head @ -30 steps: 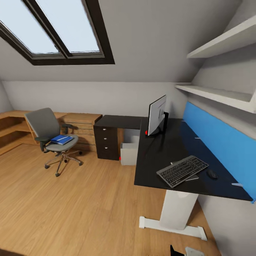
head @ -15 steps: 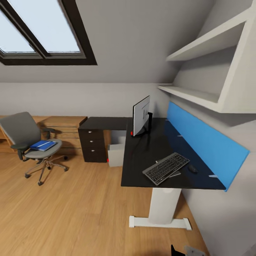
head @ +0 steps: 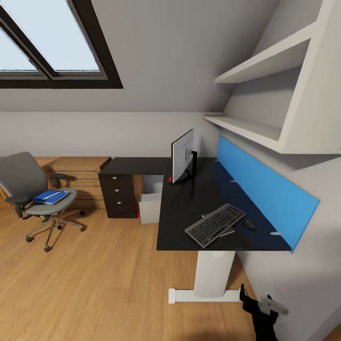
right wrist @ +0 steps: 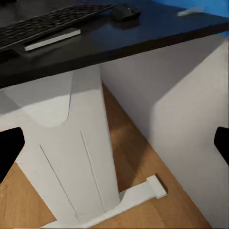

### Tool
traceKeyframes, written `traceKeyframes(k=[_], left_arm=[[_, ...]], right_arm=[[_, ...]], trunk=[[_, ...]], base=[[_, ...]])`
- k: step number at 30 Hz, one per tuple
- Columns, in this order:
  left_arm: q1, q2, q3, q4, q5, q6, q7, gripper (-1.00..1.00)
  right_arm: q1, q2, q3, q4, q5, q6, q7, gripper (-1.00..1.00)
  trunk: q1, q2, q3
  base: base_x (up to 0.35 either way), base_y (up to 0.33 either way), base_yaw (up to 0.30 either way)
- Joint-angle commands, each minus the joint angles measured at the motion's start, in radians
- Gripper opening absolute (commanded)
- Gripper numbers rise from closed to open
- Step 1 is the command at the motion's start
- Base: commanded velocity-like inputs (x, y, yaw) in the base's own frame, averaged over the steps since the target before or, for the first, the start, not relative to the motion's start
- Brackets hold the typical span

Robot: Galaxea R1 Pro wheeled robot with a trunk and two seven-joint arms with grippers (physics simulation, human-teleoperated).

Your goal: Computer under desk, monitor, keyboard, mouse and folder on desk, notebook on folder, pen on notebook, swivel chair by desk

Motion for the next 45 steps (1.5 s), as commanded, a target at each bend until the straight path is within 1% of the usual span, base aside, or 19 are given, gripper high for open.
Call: traceKeyframes(k=[1, 2, 3, 5, 6, 7, 9, 10, 11, 12, 14, 19, 25, 29, 33, 36, 38, 39, 45], left_arm=[[-0.001, 0.003, -0.006, 0.001, 0.011, -0.006, 0.007, 1.00], [-0.001, 0.007, -0.005, 0.001, 0.011, -0.006, 0.007, 1.00], [-0.001, 0.011, -0.005, 0.002, 0.011, -0.006, 0.007, 1.00], [-0.001, 0.017, -0.004, 0.002, 0.011, -0.006, 0.007, 1.00], [-0.001, 0.019, -0.004, 0.002, 0.011, -0.006, 0.007, 1.00], [-0.001, 0.022, -0.003, 0.002, 0.011, -0.007, 0.007, 1.00], [-0.001, 0.025, -0.003, 0.002, 0.011, -0.009, 0.007, 1.00], [-0.001, 0.027, -0.003, 0.002, 0.011, -0.018, 0.007, 1.00], [-0.001, 0.028, -0.002, 0.003, 0.010, -0.042, 0.007, 1.00], [-0.001, 0.028, -0.002, 0.004, 0.010, -0.062, 0.007, 1.00], [-0.001, 0.029, -0.002, 0.005, 0.010, -0.094, 0.007, 1.00], [-0.001, 0.027, -0.003, 0.006, 0.009, -0.111, 0.010, 1.00], [-0.001, 0.029, -0.003, 0.014, 0.009, -0.111, 0.011, 1.00], [-0.001, 0.034, -0.002, 0.018, 0.009, -0.112, 0.011, 1.00], [-0.001, 0.036, -0.002, 0.020, 0.008, -0.113, 0.011, 1.00], [-0.001, 0.036, -0.002, 0.020, 0.008, -0.113, 0.011, 1.00], [-0.001, 0.036, -0.002, 0.020, 0.007, -0.113, 0.011, 1.00], [-0.001, 0.036, -0.002, 0.020, 0.007, -0.113, 0.011, 1.00], [-0.001, 0.035, -0.003, 0.016, 0.007, -0.115, 0.011, 1.00]], right_arm=[[0.000, -0.001, -0.002, -0.038, 0.000, 0.009, -0.014, 1.00], [0.000, -0.006, -0.003, -0.113, -0.001, 0.050, -0.039, 1.00], [0.000, -0.016, -0.003, -0.193, -0.001, 0.116, -0.063, 1.00], [0.000, -0.046, -0.004, -0.366, -0.001, 0.310, -0.094, 1.00], [0.000, -0.053, -0.004, -0.409, -0.002, 0.366, -0.099, 1.00], [0.001, -0.065, -0.005, -0.491, -0.002, 0.485, -0.106, 1.00], [0.001, -0.077, -0.008, -0.564, -0.001, 0.601, -0.110, 1.00], [0.000, -0.090, -0.012, -0.623, 0.000, 0.713, -0.113, 1.00], [-0.003, -0.110, -0.015, -0.683, 0.001, 0.857, -0.115, 1.00], [-0.006, -0.119, -0.016, -0.705, 0.002, 0.929, -0.116, 1.00], [-0.017, -0.129, -0.015, -0.731, 0.004, 1.022, -0.117, 1.00], [-0.025, -0.131, -0.010, -0.744, 0.008, 1.061, -0.112, 1.00], [-0.025, -0.131, -0.010, -0.743, 0.009, 1.061, -0.111, 1.00], [-0.025, -0.131, -0.010, -0.728, 0.010, 1.039, -0.112, 1.00], [-0.025, -0.132, -0.009, -0.678, 0.027, 0.951, -0.110, 1.00], [-0.025, -0.132, -0.007, -0.609, 0.078, 0.849, -0.107, 1.00], [-0.025, -0.132, -0.006, -0.579, 0.091, 0.827, -0.107, 1.00], [-0.025, -0.132, -0.006, -0.536, 0.103, 0.801, -0.107, 1.00], [-0.025, -0.133, -0.005, -0.473, 0.116, 0.747, -0.107, 1.00]], trunk=[[-0.004, 0.006, 0.002], [-0.004, 0.006, 0.002], [-0.004, 0.006, 0.002], [-0.004, 0.006, 0.002], [-0.004, 0.006, 0.002], [-0.004, 0.006, 0.002], [-0.004, 0.006, 0.002], [-0.004, 0.006, 0.002], [-0.004, 0.006, 0.002], [-0.004, 0.006, 0.002], [-0.004, 0.006, 0.002], [-0.004, 0.006, 0.002], [-0.004, 0.006, 0.002], [-0.004, 0.006, 0.002], [-0.004, 0.006, 0.002], [-0.004, 0.006, 0.002], [-0.004, 0.006, 0.002], [-0.004, 0.006, 0.002], [-0.004, 0.006, 0.002]], base=[[0.000, 0.000, -0.003], [0.000, 0.000, -0.002], [0.000, 0.000, -0.001], [0.000, 0.000, 0.000], [0.000, 0.000, 0.000], [0.000, 0.000, 0.000], [0.000, 0.000, 0.000], [0.000, 0.000, 0.000], [0.000, 0.000, 0.000], [0.000, 0.000, 0.000], [0.000, 0.000, 0.000], [0.089, -0.010, 0.000], [0.281, -0.097, 0.000], [0.313, -0.145, 0.000], [0.316, -0.164, 0.000], [0.288, -0.186, 0.000], [0.233, -0.186, 0.000], [0.128, -0.107, 0.000], [0.047, -0.039, 0.000]])
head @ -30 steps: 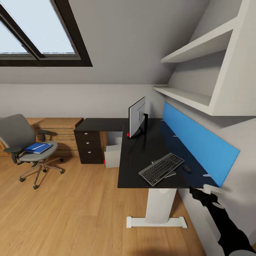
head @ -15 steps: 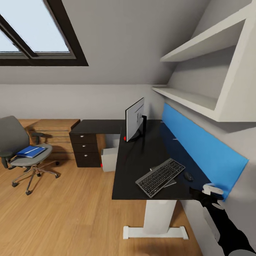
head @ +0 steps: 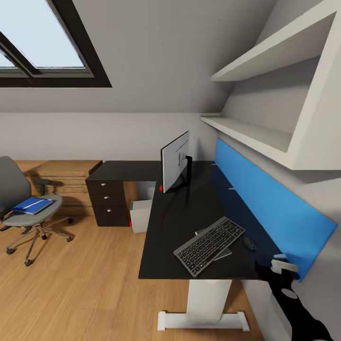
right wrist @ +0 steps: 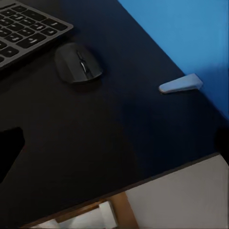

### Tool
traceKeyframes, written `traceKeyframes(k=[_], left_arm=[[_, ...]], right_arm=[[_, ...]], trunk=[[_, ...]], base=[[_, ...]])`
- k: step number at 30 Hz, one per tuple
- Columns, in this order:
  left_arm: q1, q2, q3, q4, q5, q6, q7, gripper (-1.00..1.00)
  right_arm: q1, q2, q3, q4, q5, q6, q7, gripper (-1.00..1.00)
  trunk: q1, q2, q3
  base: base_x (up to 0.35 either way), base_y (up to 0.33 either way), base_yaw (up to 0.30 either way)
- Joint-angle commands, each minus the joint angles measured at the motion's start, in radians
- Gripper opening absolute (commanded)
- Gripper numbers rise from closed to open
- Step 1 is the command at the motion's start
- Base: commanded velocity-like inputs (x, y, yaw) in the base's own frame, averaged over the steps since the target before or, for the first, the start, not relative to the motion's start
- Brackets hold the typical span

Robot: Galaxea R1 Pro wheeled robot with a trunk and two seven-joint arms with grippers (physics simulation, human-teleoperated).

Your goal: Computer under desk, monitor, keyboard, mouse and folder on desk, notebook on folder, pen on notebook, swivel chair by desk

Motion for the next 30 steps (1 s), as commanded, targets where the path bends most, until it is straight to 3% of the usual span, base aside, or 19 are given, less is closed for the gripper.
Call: traceKeyframes(k=[1, 5, 10, 26, 30], left_arm=[[-0.001, 0.001, -0.007, -0.005, 0.011, -0.006, 0.005, 1.00], [-0.001, 0.001, -0.005, -0.045, 0.012, -0.007, 0.001, 1.00], [-0.001, 0.001, -0.002, -0.082, 0.014, -0.005, -0.001, 1.00], [-0.001, 0.001, -0.006, -0.119, 0.014, -0.008, -0.003, 1.00], [0.001, 0.006, -0.006, -0.191, 0.016, 0.000, -0.005, 1.00]], right_arm=[[-0.001, 0.000, 0.002, 0.010, -0.010, -0.010, -0.001, 1.00], [-0.002, 0.000, 0.004, 0.050, -0.006, -0.038, 0.015, 1.00], [-0.002, -0.001, 0.006, 0.078, 0.013, -0.064, 0.086, 1.00], [-0.002, -0.004, 0.006, 0.107, 0.016, -0.095, 0.122, 1.00], [-0.002, -0.004, 0.006, 0.107, 0.016, -0.096, 0.122, 1.00]], trunk=[[0.000, -0.001, -0.001], [0.000, -0.001, -0.001], [0.019, -0.036, -0.017], [0.081, -0.148, -0.067], [0.096, -0.176, -0.080]], base=[[0.009, -0.007, 0.000], [0.004, -0.004, 0.000], [0.000, 0.000, 0.000], [0.000, 0.000, 0.000], [0.000, 0.000, 0.000]])
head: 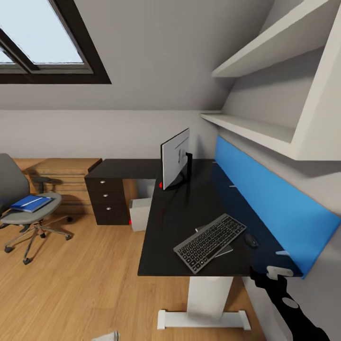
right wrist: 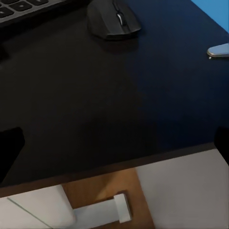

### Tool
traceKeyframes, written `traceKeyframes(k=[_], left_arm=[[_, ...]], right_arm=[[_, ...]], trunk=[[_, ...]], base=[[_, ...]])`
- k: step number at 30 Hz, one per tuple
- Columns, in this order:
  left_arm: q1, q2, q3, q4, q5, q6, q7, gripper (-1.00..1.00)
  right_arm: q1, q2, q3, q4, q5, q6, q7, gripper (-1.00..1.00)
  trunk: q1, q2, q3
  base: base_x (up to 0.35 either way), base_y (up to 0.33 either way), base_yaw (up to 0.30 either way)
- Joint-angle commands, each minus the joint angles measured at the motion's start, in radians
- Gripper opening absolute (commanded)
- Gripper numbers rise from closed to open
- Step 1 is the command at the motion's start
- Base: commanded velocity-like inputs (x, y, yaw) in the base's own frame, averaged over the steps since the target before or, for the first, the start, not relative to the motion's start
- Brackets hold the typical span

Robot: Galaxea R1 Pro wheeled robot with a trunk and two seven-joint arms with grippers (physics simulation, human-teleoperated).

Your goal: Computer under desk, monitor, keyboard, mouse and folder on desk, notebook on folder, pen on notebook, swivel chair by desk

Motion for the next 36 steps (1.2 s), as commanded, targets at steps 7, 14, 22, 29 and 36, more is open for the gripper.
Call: traceKeyframes(k=[7, 14, 22, 29, 36], left_arm=[[0.033, 0.037, 0.003, -0.497, 0.109, 0.506, 0.007, 1.00], [0.040, 0.044, 0.128, -0.770, 0.360, 0.826, 0.009, 1.00], [0.040, 0.044, 0.205, -0.804, 0.400, 0.849, 0.013, 1.00], [0.040, 0.044, 0.260, -0.805, 0.396, 0.847, 0.009, 1.00], [0.040, 0.044, 0.263, -0.802, 0.394, 0.846, 0.008, 1.00]], right_arm=[[-0.001, 0.000, 0.002, -0.002, -0.008, -0.003, -0.001, 1.00], [-0.001, 0.001, 0.002, -0.004, -0.008, -0.003, 0.000, 1.00], [-0.001, 0.004, 0.005, -0.005, -0.008, -0.004, 0.000, 1.00], [-0.001, 0.005, 0.005, -0.004, -0.008, -0.004, -0.001, 1.00], [-0.001, 0.003, 0.005, -0.001, -0.007, -0.004, -0.001, 1.00]], trunk=[[0.027, -0.050, -0.023], [0.054, -0.099, -0.045], [0.069, -0.127, -0.058], [0.069, -0.127, -0.058], [0.069, -0.127, -0.058]], base=[[0.000, 0.000, 0.000], [0.000, 0.000, 0.000], [0.000, 0.000, 0.000], [0.002, 0.000, 0.000], [0.218, 0.000, 0.000]])
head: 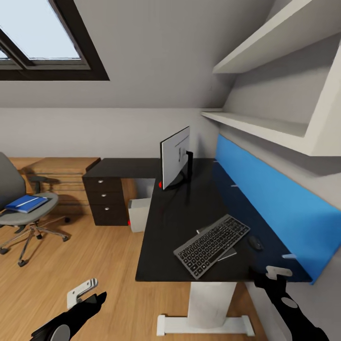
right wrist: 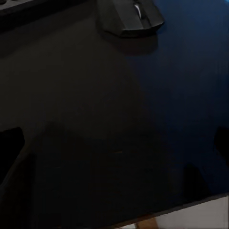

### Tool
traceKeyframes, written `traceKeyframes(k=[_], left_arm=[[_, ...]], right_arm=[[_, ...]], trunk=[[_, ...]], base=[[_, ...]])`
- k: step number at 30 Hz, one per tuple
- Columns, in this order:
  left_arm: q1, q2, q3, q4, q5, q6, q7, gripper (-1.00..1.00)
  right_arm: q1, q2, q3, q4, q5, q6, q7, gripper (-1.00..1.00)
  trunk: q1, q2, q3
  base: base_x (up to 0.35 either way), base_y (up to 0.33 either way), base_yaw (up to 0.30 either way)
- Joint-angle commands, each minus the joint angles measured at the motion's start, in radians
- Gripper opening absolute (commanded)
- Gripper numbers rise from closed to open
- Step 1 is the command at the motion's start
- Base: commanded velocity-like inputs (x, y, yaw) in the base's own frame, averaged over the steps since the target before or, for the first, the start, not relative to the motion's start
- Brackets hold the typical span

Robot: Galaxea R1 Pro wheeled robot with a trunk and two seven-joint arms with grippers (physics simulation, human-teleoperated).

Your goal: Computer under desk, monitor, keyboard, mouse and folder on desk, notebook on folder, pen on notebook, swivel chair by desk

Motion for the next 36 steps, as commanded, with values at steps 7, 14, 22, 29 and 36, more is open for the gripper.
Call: traceKeyframes(k=[7, 14, 22, 29, 36], left_arm=[[0.000, 0.000, 0.000, -0.001, 0.003, 0.001, 0.008, 1.00], [0.000, 0.000, -0.001, -0.001, 0.003, 0.002, 0.006, 1.00], [0.000, 0.000, -0.001, -0.001, 0.003, 0.001, 0.006, 1.00], [0.000, 0.000, -0.001, -0.001, 0.002, 0.001, 0.005, 1.00], [0.000, 0.000, -0.001, -0.001, 0.003, 0.001, 0.005, 1.00]], right_arm=[[-0.001, -0.001, 0.001, 0.002, -0.008, -0.004, -0.001, 1.00], [-0.001, -0.003, 0.000, 0.002, -0.008, -0.004, -0.002, 1.00], [-0.001, -0.003, 0.000, 0.002, -0.008, -0.004, -0.003, 1.00], [-0.001, -0.004, 0.000, 0.002, -0.008, -0.004, -0.003, 1.00], [-0.001, -0.003, 0.000, 0.002, -0.007, -0.004, -0.002, 1.00]], trunk=[[0.000, -0.001, -0.001], [0.000, -0.001, -0.001], [0.000, -0.001, -0.001], [0.000, -0.001, -0.001], [0.000, -0.001, -0.001]], base=[[0.131, -0.025, 0.000], [0.105, -0.044, 0.000], [0.006, -0.061, 0.000], [0.033, -0.035, 0.000], [0.059, -0.023, 0.000]])
